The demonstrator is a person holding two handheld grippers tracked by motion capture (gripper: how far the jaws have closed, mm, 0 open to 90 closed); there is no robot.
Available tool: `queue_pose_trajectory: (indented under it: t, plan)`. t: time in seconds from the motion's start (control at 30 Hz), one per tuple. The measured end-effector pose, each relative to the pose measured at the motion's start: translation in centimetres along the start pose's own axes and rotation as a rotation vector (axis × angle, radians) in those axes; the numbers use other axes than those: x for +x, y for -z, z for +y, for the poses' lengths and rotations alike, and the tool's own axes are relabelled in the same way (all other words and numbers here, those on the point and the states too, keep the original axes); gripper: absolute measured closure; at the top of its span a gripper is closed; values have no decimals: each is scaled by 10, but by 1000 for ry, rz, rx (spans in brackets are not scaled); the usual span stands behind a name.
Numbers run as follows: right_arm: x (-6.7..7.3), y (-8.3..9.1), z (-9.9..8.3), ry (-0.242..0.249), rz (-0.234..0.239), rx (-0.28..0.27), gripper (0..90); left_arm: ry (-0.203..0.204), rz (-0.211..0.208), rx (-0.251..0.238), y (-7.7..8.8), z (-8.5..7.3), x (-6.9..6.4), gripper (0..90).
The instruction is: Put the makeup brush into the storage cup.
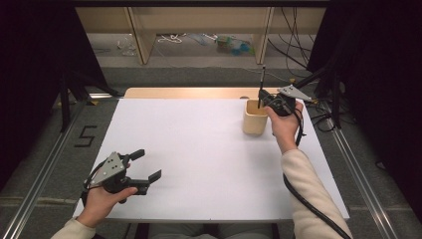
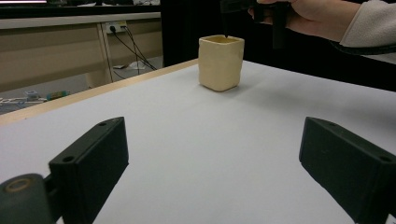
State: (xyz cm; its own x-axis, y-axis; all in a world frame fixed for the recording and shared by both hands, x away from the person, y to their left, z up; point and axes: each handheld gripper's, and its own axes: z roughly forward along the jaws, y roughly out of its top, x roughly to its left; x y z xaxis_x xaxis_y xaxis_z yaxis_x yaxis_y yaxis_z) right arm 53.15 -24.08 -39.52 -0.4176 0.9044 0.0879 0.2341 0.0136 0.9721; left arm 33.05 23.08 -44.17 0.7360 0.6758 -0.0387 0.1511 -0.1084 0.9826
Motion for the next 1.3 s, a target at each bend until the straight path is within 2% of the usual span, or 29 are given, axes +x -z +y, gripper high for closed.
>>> queue_pose_trajectory:
  t: [0.17,0.2,0.27,0.67,0.7,0.73,0.9,1.07,1.3]
  plan:
    - [0,-1,0,3,4,5,843,0,-1,0,0,0,0,77]
    - [0,-2,-1,-3,4,-15,842,-1,-6,-6,-1,0,0,77]
    - [0,-2,-1,5,-2,9,842,-2,-1,1,0,0,0,77]
    - [0,-5,-2,-3,0,15,842,1,-1,0,0,0,0,77]
    - [0,-6,-2,0,3,-1,842,1,-1,0,0,0,0,77]
    - [0,-5,-2,3,-4,15,842,0,-7,-7,-1,0,0,77]
    - [0,-7,-3,2,4,5,842,1,-3,-4,0,0,0,77]
    - [0,-7,-4,7,-8,19,842,0,0,1,0,0,0,77]
    - [1,-8,-5,12,0,22,842,0,0,1,0,0,0,77]
